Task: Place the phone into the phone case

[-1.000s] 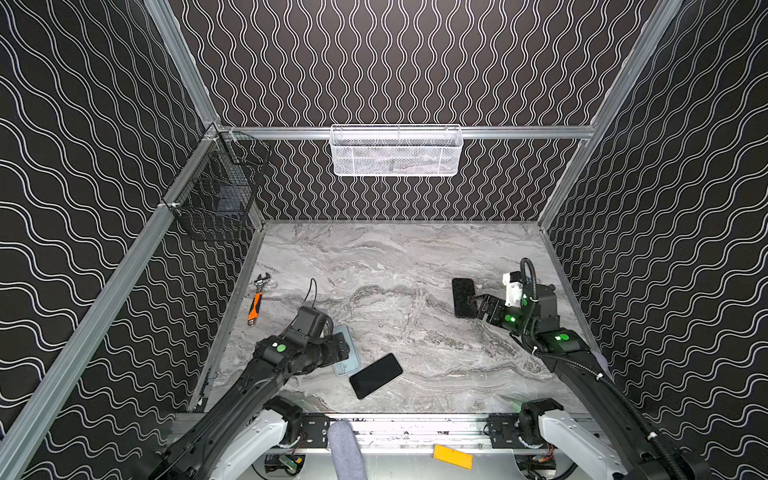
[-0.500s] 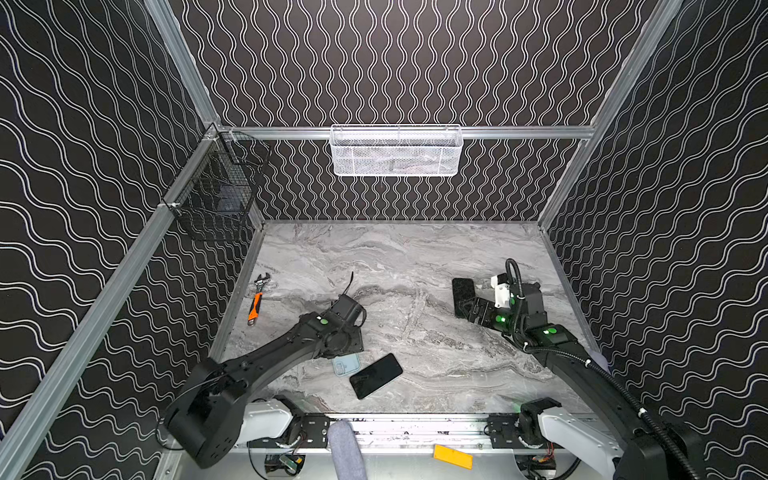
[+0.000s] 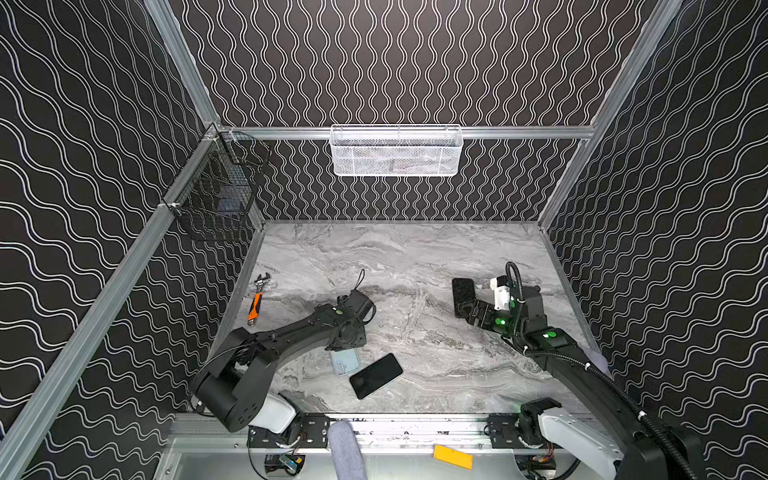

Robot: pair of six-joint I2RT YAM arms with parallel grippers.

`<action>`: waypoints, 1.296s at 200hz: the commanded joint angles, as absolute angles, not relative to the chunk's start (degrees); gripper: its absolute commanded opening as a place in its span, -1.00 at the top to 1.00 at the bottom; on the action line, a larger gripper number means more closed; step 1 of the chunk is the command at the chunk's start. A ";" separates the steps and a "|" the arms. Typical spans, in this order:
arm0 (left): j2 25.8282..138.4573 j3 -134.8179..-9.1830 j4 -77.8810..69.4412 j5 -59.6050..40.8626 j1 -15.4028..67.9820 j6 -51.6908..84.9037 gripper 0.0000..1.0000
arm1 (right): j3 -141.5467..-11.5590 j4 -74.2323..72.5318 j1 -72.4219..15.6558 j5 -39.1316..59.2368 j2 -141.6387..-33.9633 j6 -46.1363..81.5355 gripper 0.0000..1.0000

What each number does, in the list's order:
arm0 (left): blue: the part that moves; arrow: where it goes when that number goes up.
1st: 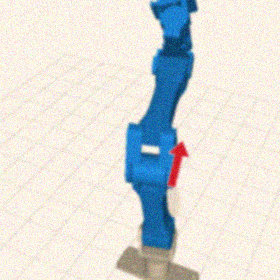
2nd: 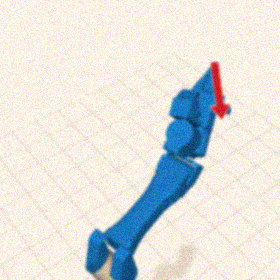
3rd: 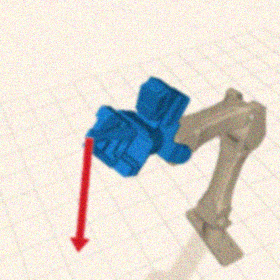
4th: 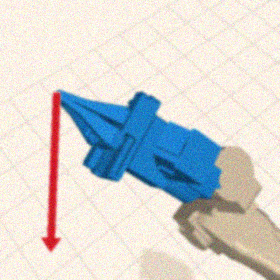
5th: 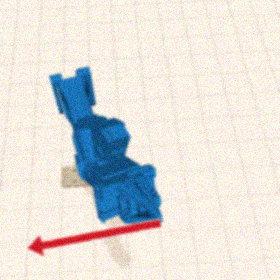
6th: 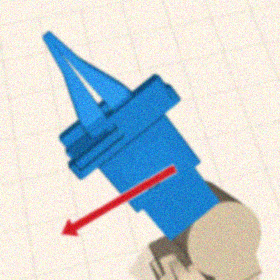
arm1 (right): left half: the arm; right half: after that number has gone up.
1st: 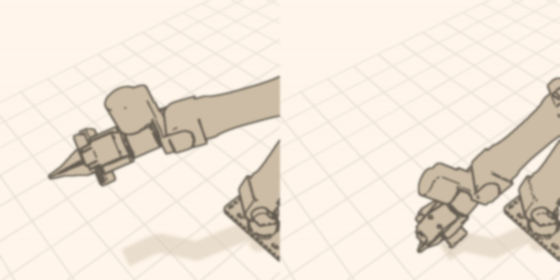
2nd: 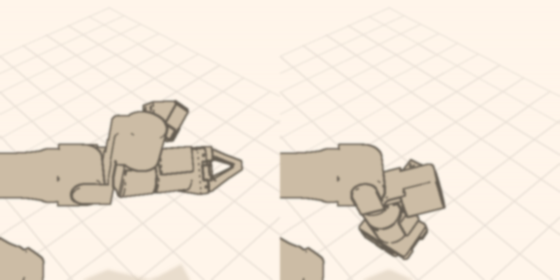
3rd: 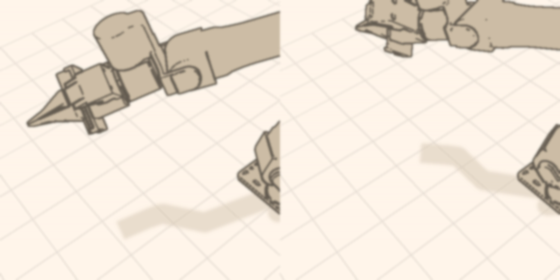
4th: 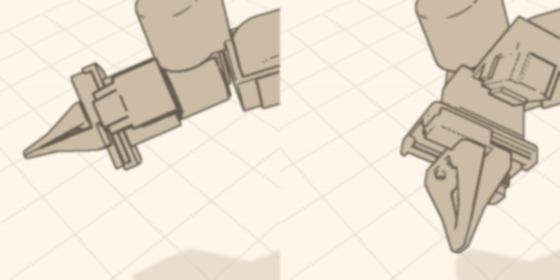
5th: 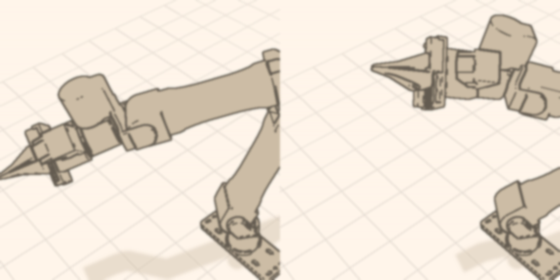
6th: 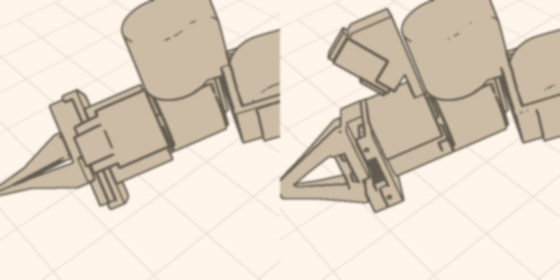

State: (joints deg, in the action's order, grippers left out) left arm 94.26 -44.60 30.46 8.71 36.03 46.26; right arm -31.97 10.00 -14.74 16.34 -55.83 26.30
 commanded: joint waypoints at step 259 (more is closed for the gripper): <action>93.67 -68.38 35.39 4.69 52.86 -7.85 1.00 | -37.39 19.50 -14.41 -2.90 -45.09 33.47 -0.87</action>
